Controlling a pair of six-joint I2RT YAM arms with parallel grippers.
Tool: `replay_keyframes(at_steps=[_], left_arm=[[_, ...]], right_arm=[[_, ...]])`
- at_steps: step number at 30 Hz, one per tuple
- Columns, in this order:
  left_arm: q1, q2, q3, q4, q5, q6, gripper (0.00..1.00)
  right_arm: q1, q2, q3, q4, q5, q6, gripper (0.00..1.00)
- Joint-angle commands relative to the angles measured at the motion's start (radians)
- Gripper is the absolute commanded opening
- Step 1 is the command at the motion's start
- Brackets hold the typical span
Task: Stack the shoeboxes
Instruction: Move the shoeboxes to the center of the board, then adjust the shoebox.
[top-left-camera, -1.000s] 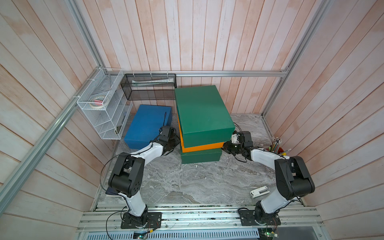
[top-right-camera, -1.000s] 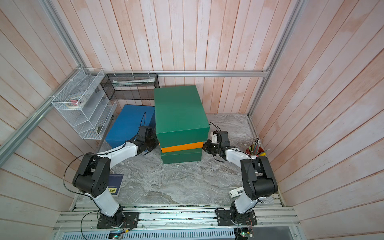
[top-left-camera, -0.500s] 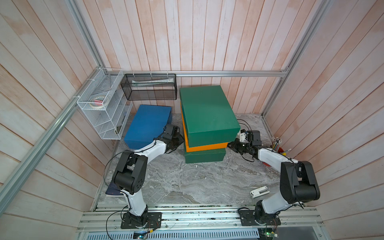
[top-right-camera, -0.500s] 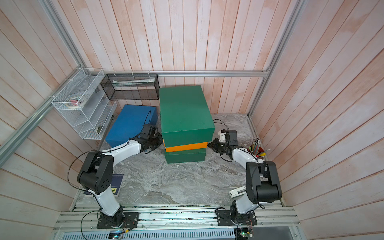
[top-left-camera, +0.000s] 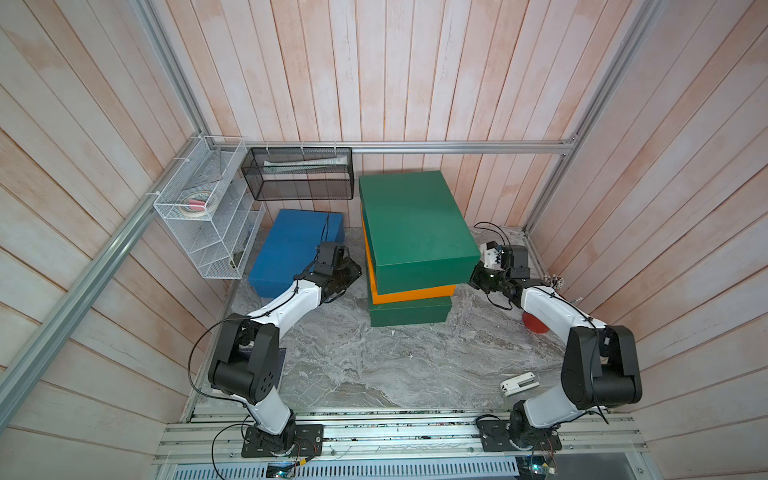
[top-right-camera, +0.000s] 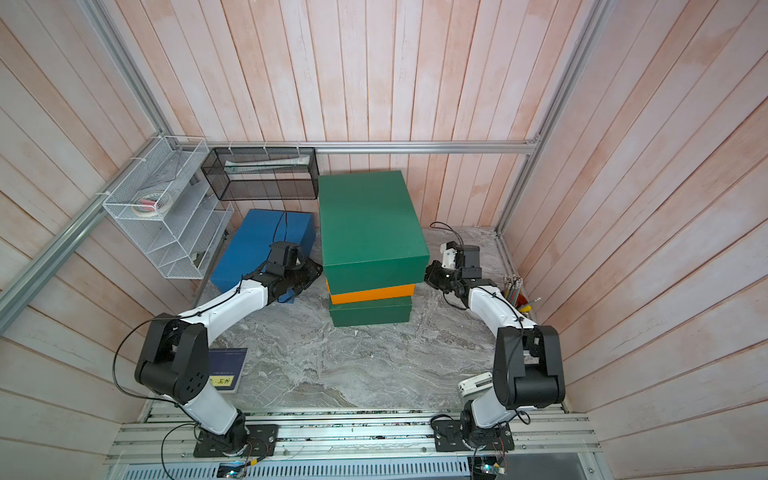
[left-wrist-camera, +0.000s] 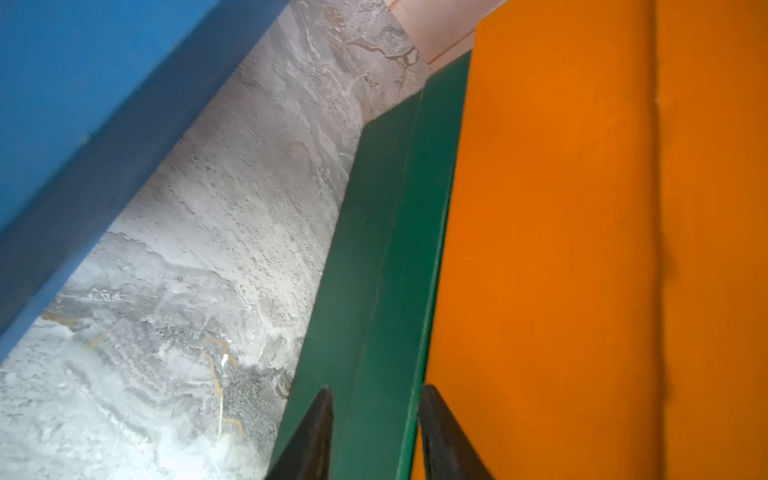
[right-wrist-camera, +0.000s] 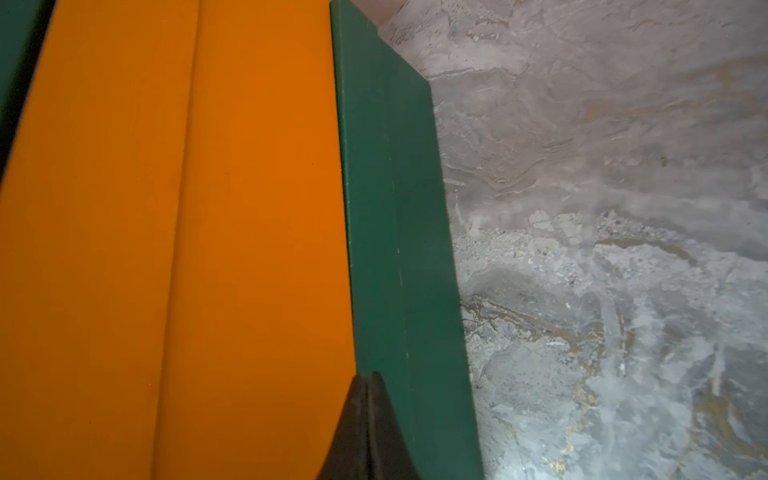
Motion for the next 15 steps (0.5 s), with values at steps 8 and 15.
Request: replay_keyframes(at_steps=[8,15], left_arm=[[-0.04,-0.008,-0.057,0.005,0.034,-0.028,0.38],[-0.047,-0.064,-0.081,-0.008,0.016,-0.029,0.38]], right_arm=[[0.071,-0.132,-0.079,-0.041,0.01,-0.022,0.08],[0.094,-0.211,-0.135,-0.044,0.015,0.0,0.08]])
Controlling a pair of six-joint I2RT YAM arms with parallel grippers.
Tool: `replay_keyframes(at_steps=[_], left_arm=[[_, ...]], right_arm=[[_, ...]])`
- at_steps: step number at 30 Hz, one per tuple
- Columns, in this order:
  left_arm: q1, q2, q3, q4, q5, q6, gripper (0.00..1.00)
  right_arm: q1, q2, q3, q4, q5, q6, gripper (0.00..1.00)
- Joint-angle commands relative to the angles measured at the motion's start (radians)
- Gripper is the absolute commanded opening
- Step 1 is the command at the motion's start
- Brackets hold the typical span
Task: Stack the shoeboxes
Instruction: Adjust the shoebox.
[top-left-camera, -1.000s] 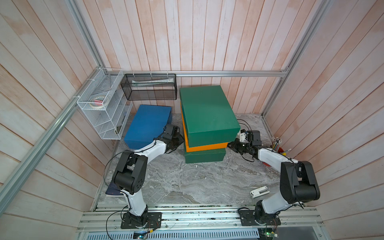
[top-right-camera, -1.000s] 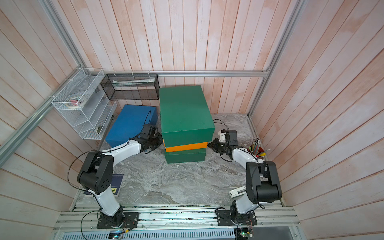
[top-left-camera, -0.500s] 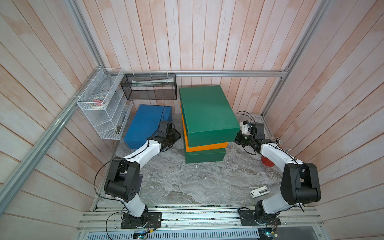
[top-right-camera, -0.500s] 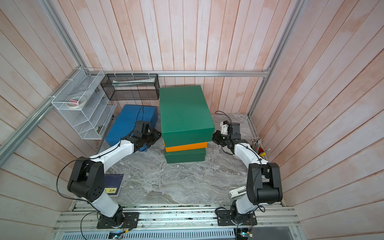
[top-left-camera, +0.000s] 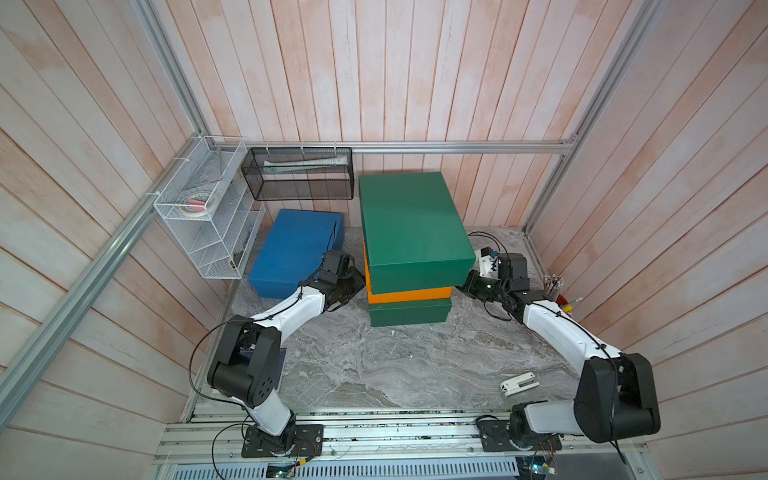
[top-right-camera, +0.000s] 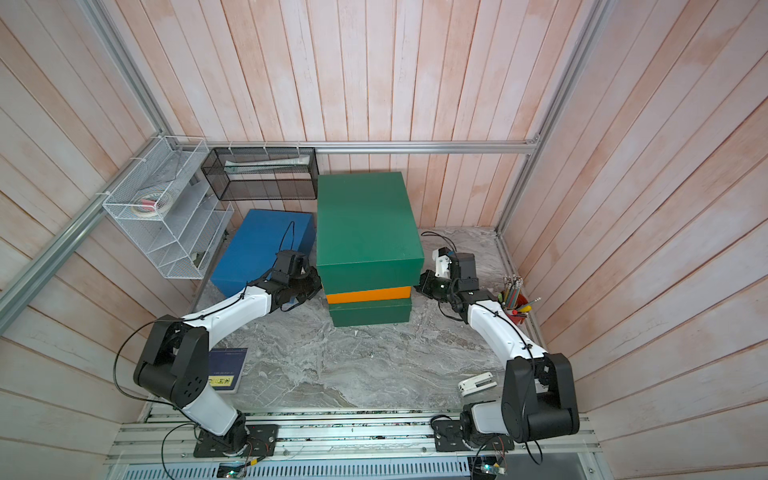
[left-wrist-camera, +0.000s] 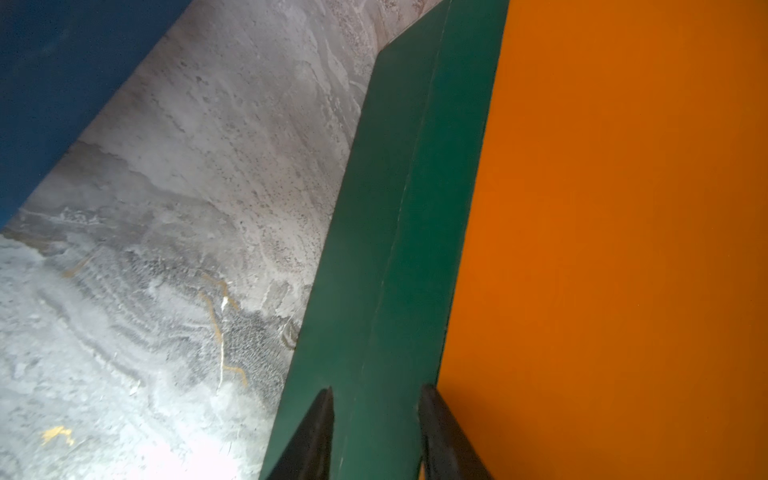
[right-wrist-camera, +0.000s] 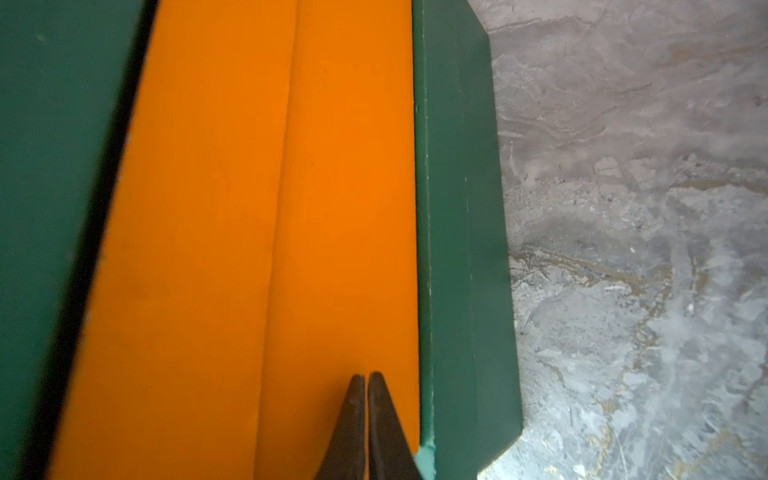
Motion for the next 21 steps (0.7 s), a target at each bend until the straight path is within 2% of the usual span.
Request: replay_keyframes(at_steps=[1,12,15,21], left_arm=[[-0.012,-0.052,-0.016,-0.006,-0.004,-0.004,0.38],[-0.055,-0.076,-0.016,-0.03,-0.018,-0.01,0.37],[-0.046,-0.104,-0.011,-0.068,-0.049,0.009,0.37],[0.01,-0.221,0.04,-0.136,-0.086,0.048,0.37]], right_arm=[[0.014,-0.046,-0.023,-0.022,0.003,0.006,0.08],[0.016,-0.099,-0.049,-0.036,0.009,0.015,0.08],[0.002,-0.112,-0.022,-0.09,0.044,-0.017,0.09],[-0.081,-0.111,0.078,-0.2,0.037,-0.081,0.08]])
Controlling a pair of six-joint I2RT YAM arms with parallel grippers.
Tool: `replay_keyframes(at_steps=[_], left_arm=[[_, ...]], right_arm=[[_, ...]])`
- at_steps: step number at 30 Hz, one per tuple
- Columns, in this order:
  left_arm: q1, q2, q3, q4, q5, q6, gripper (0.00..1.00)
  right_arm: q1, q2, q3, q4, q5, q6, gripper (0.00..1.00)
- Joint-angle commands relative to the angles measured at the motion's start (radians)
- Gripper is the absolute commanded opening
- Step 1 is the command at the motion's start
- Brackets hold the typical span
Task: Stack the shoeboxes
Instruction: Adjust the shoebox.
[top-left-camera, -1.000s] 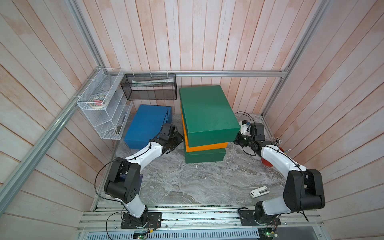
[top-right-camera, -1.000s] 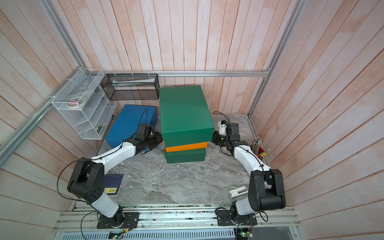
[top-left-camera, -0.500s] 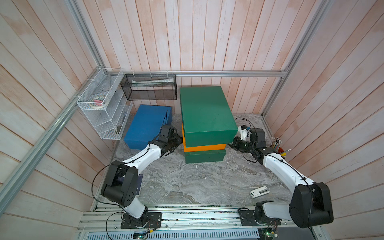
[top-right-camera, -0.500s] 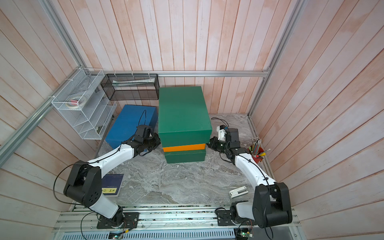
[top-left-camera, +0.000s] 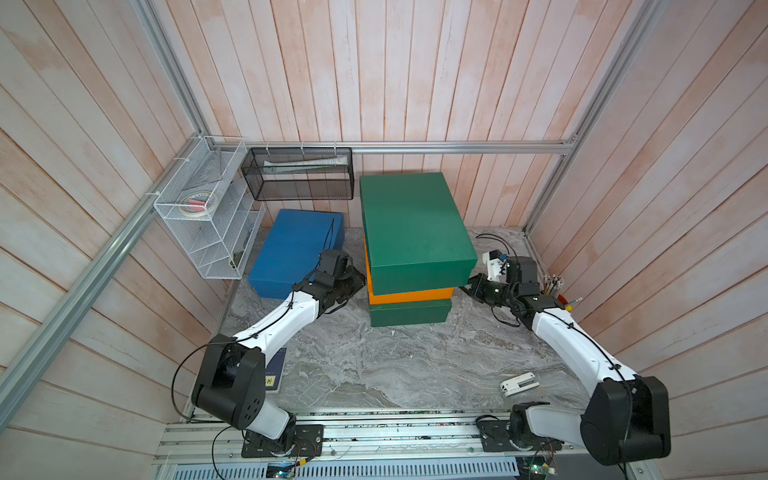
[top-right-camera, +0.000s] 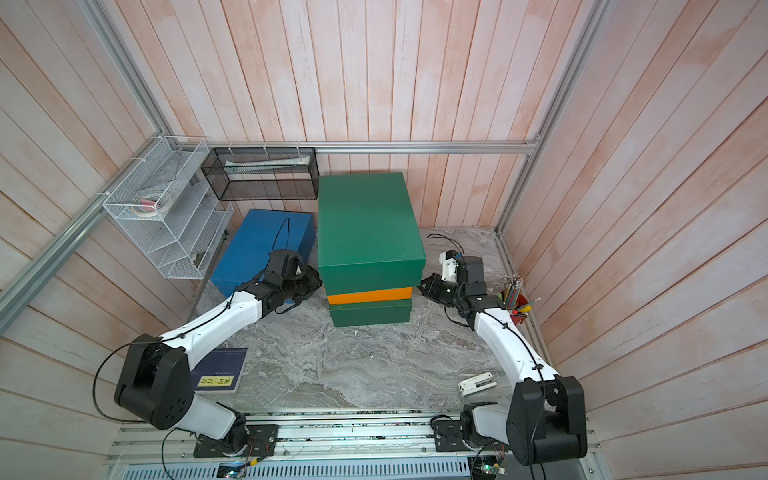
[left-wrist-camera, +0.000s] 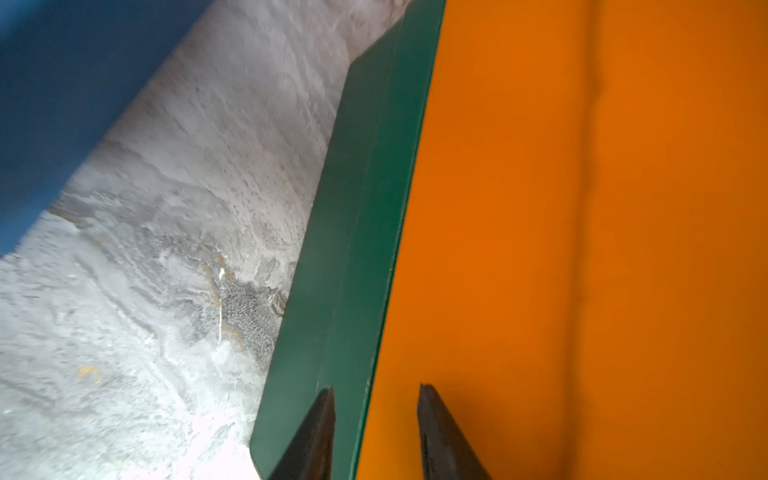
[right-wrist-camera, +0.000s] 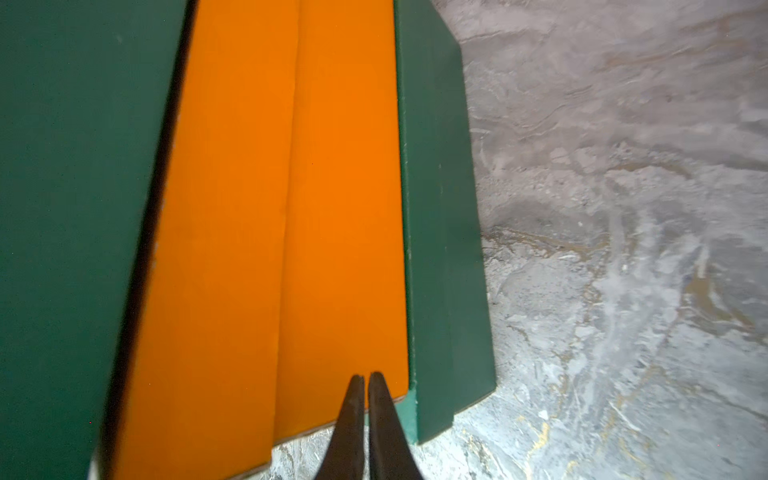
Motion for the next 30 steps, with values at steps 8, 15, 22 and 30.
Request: replay_keyframes(at_steps=[8,15,22,30], left_arm=[[0.006,-0.231,0.074,-0.123,-0.05,0.057,0.37],[-0.079,-0.371,0.059,-0.19,-0.077,0.099,0.25],[-0.222,-0.477,0.037,-0.217,-0.071,0.141,0.13],[-0.409,-0.482,0.007,-0.201,-0.183,0.136,0.11]], right_arm=[[-0.029,-0.127,0.082,-0.147,0.008,-0.064,0.09],[-0.03,-0.153,0.132,-0.218,0.071,-0.109,0.09],[-0.031,-0.19,0.175,-0.274,0.129,-0.117,0.09],[-0.034,-0.197,0.194,-0.279,0.098,-0.092,0.09]])
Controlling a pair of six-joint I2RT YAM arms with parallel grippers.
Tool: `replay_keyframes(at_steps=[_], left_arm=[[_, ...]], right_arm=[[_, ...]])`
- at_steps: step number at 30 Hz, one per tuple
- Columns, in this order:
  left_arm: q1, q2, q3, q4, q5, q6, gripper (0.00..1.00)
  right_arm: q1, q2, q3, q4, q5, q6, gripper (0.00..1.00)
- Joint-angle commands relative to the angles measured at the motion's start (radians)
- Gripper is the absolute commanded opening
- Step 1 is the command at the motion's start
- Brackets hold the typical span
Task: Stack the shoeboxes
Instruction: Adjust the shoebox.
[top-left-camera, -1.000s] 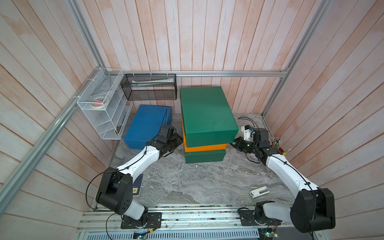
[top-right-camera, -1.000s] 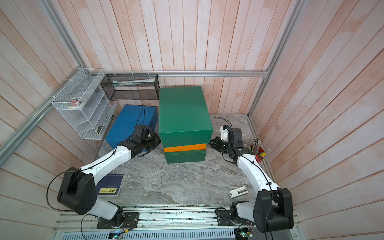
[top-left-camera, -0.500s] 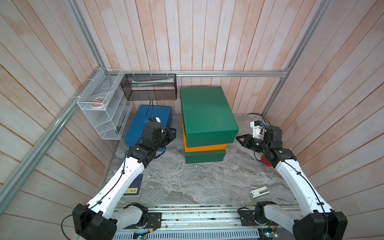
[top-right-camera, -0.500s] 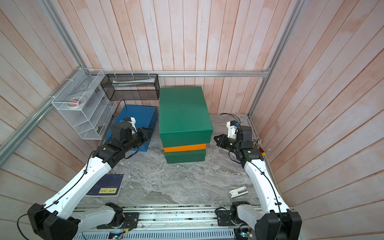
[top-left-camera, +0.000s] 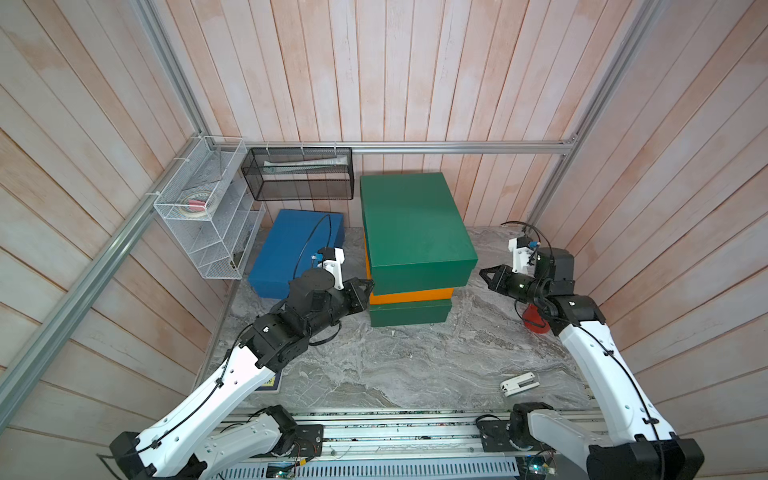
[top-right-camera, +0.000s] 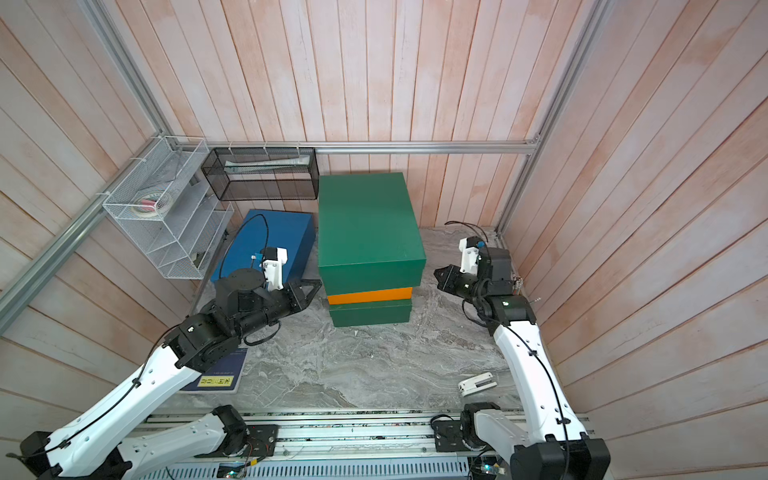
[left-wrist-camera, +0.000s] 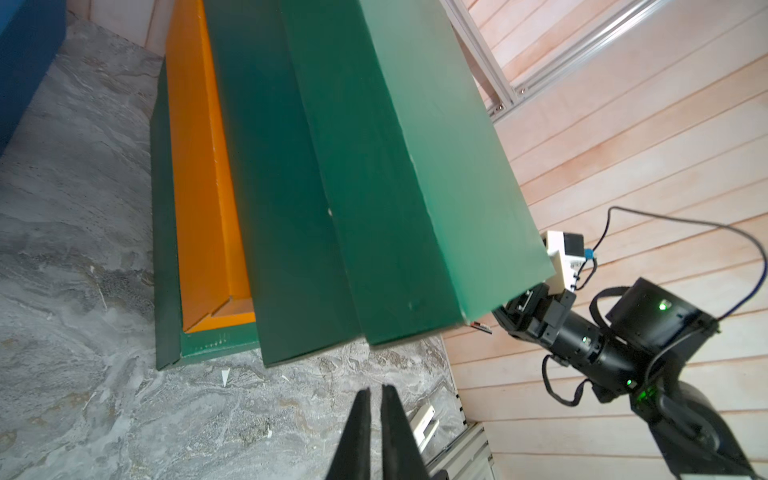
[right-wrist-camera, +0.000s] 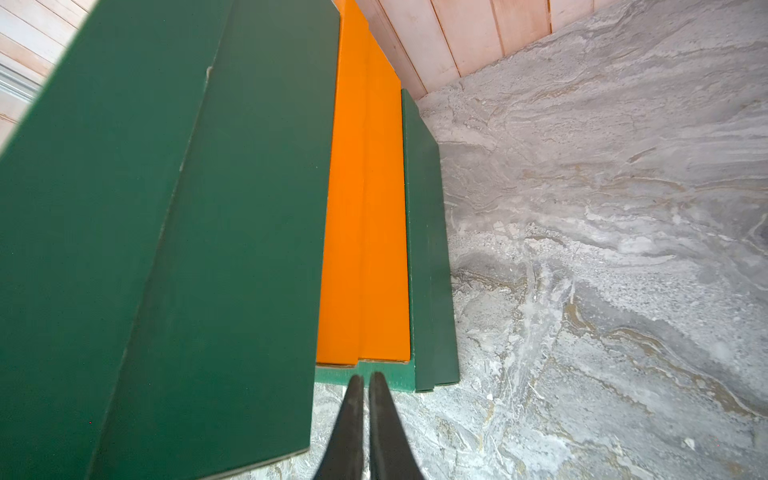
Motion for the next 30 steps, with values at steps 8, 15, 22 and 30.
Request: replay_keyframes(at_steps=[8,15,22,30], left_arm=[[-0.056,0.068,-0.023,0.057,-0.118,0.027,0.11],[-0.038,0.149,0.051,0.082,-0.131,0.086,0.11],[0.025,0.202,0.063,0.115,-0.078,0.088,0.11],[0.049,0.191,0.064,0.124,-0.042,0.071,0.11]], right_arm=[[-0.004,0.015,0.036,-0.004,-0.021,0.01,0.09],[-0.003,0.028,0.019,0.01,-0.033,0.007,0.09],[-0.003,0.026,0.015,0.013,-0.031,-0.001,0.09],[-0.003,0.024,0.007,0.026,-0.037,0.0,0.09]])
